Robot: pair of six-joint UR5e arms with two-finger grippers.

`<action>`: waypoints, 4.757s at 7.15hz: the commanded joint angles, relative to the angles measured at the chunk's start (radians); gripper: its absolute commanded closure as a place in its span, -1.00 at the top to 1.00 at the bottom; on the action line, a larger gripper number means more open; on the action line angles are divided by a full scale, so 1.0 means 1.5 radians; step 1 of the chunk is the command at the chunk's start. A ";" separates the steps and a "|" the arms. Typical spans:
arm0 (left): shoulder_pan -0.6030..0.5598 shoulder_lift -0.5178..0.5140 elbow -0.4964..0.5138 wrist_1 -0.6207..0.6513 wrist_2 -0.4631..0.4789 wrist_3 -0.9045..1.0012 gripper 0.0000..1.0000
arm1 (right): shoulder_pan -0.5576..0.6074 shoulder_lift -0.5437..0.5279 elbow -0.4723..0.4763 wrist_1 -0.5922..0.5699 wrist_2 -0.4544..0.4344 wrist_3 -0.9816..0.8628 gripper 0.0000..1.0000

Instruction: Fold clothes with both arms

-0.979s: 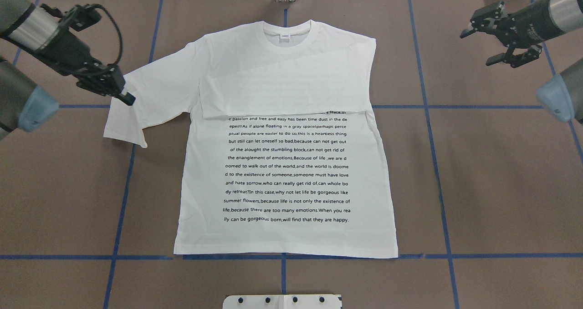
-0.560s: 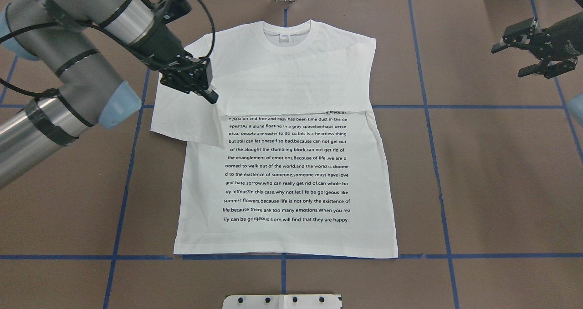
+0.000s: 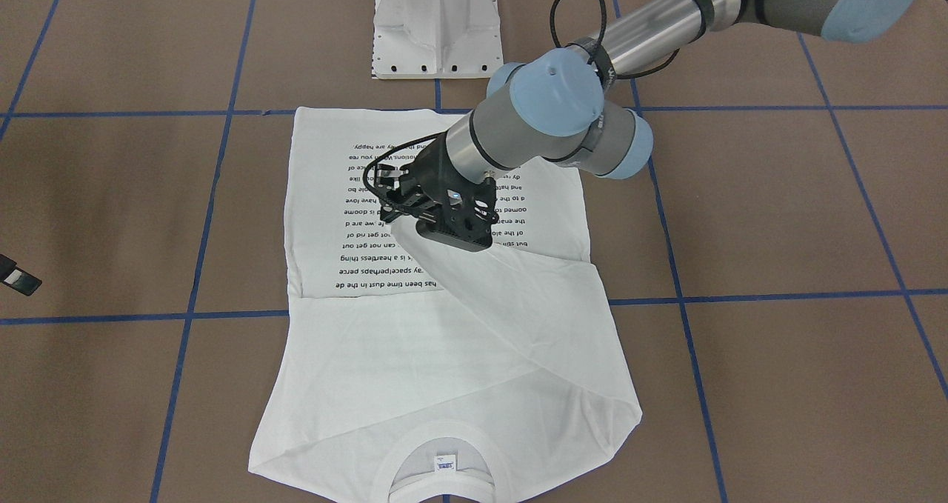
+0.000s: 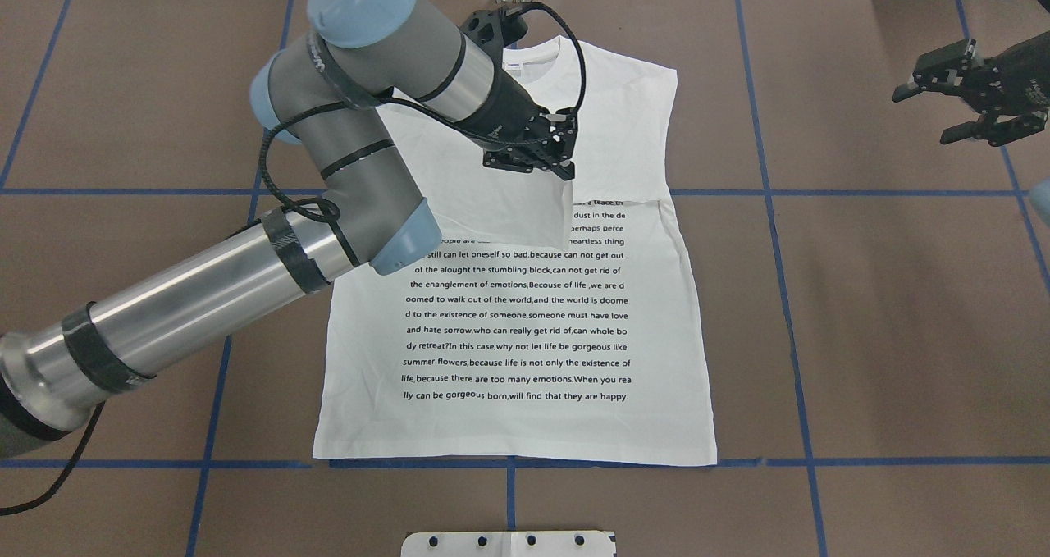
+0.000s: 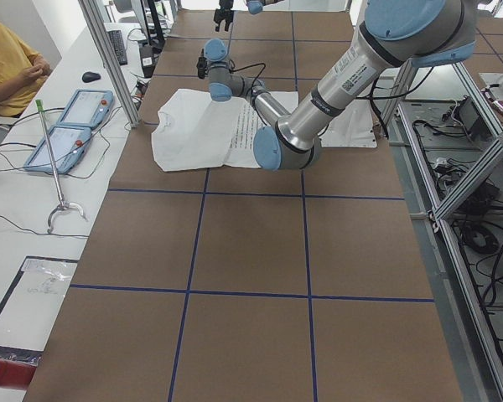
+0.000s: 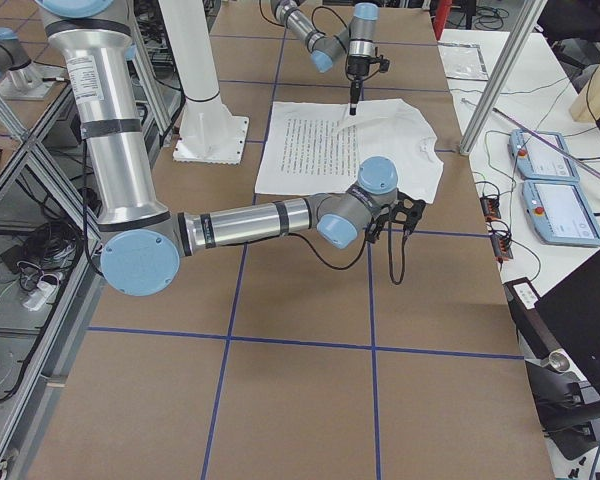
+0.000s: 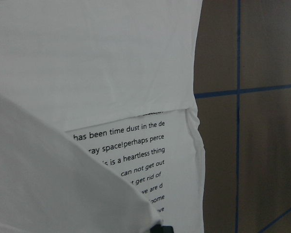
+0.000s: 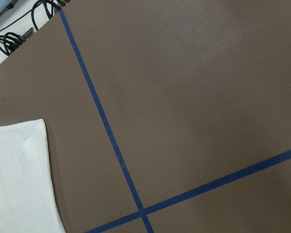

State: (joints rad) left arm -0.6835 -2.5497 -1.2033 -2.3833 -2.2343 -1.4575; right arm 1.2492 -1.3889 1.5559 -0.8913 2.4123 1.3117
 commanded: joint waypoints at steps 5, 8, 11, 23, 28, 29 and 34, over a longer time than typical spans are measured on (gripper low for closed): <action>0.109 -0.072 0.140 -0.088 0.169 -0.024 -0.88 | 0.001 0.000 0.007 -0.001 0.001 0.001 1.00; 0.110 -0.078 0.140 -0.109 0.204 -0.067 0.93 | -0.019 0.009 0.013 0.000 -0.011 0.014 1.00; 0.081 0.042 0.019 -0.098 0.175 -0.063 0.72 | -0.182 0.033 0.079 -0.002 -0.174 0.143 1.00; -0.102 0.443 -0.262 -0.001 0.057 0.221 0.73 | -0.822 -0.119 0.403 -0.353 -0.690 0.629 0.82; -0.102 0.450 -0.264 -0.002 0.060 0.222 0.74 | -0.823 -0.108 0.389 -0.353 -0.691 0.630 0.69; -0.102 0.453 -0.265 -0.005 0.060 0.223 0.74 | -0.823 -0.107 0.388 -0.353 -0.691 0.630 0.69; -0.102 0.454 -0.266 -0.005 0.062 0.222 0.74 | -0.821 -0.105 0.382 -0.353 -0.691 0.629 0.56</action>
State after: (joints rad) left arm -0.8351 -1.8685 -1.6029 -2.3914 -2.1416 -1.1237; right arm 0.0160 -1.5486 2.1305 -1.4205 1.3760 2.2555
